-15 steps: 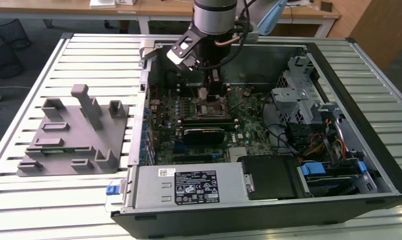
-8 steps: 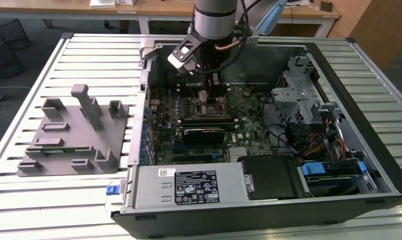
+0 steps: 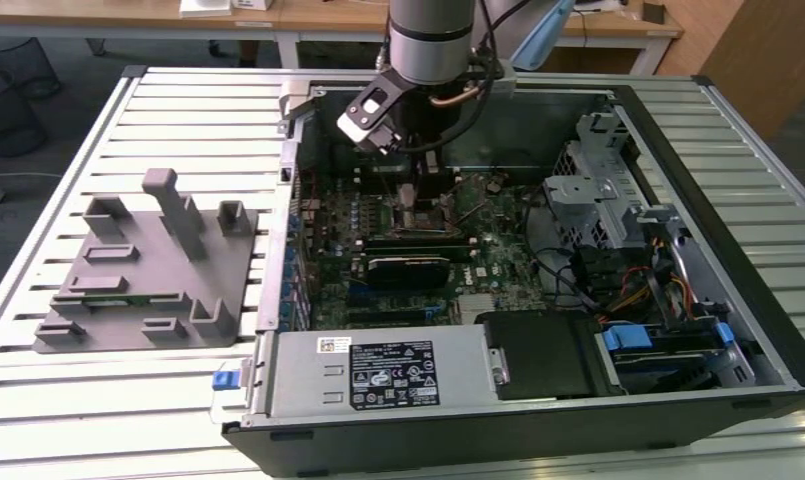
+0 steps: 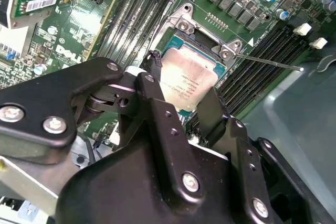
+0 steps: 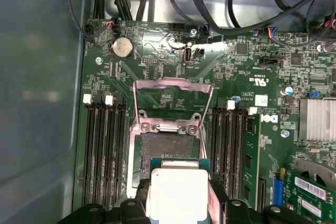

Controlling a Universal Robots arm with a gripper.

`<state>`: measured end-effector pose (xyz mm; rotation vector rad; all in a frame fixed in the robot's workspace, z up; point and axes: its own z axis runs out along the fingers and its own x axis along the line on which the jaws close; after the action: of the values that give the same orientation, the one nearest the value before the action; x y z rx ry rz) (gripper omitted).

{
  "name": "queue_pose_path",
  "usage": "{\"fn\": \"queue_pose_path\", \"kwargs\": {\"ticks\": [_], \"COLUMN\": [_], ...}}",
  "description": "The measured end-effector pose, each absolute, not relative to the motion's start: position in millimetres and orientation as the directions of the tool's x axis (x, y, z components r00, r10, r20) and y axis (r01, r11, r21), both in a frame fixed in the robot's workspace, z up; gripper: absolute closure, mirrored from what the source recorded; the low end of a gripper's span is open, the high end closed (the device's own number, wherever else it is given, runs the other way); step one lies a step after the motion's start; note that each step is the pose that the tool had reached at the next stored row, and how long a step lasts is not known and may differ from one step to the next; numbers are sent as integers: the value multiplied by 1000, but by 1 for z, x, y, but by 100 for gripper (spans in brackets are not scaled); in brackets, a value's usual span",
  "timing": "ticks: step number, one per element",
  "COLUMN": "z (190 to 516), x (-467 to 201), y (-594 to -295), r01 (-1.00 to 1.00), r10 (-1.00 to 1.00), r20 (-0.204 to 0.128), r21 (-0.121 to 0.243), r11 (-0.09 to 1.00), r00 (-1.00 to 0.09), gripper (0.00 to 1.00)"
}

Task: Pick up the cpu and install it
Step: 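Place the cpu into insertion slot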

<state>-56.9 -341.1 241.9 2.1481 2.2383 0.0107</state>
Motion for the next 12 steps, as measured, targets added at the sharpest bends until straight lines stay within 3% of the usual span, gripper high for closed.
{"fn": "queue_pose_path", "kwargs": {"ticks": [12], "z": [228], "x": [-56], "y": [-335], "r01": [999], "r10": [999], "r20": [-24], "r21": [32], "r11": [42], "r00": [-41], "gripper": [48]}}
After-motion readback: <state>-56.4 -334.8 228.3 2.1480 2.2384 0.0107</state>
